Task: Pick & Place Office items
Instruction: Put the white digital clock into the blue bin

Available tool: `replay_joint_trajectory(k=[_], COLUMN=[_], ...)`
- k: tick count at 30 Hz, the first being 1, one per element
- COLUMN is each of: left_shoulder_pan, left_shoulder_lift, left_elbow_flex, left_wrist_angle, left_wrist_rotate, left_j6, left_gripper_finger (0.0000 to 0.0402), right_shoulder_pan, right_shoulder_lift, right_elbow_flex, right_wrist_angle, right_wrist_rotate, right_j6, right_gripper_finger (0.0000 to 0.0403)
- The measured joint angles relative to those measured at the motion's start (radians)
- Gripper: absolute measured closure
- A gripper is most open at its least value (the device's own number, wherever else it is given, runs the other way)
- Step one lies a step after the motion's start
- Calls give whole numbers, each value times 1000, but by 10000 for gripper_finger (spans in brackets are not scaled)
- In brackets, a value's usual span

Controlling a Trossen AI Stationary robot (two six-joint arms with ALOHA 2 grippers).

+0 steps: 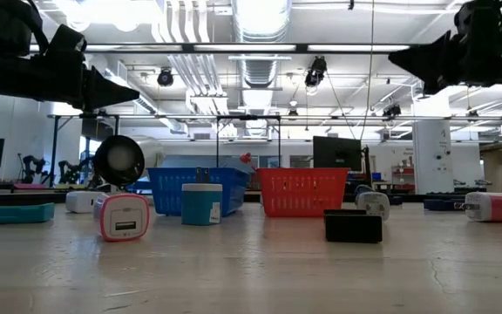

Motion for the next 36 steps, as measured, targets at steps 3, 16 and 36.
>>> replay_joint_trajectory(k=[3, 16, 36], left_shoulder_pan=[0, 0, 0], left_shoulder_lift=[0, 0, 0], left_elbow_flex=[0, 0, 0], left_wrist_angle=[15, 17, 120], left_wrist_rotate=[0, 0, 5], left_j6=[2, 2, 54], left_gripper_finger=[392, 392, 392], right_shoulder_pan=[-22, -41, -40], right_shoulder_lift=[17, 52, 52], right_elbow_flex=[0, 0, 0], right_wrist_angle=[0, 3, 5], right_wrist_rotate=[-30, -59, -51], right_j6=[13, 25, 15], right_gripper_finger=[394, 394, 394])
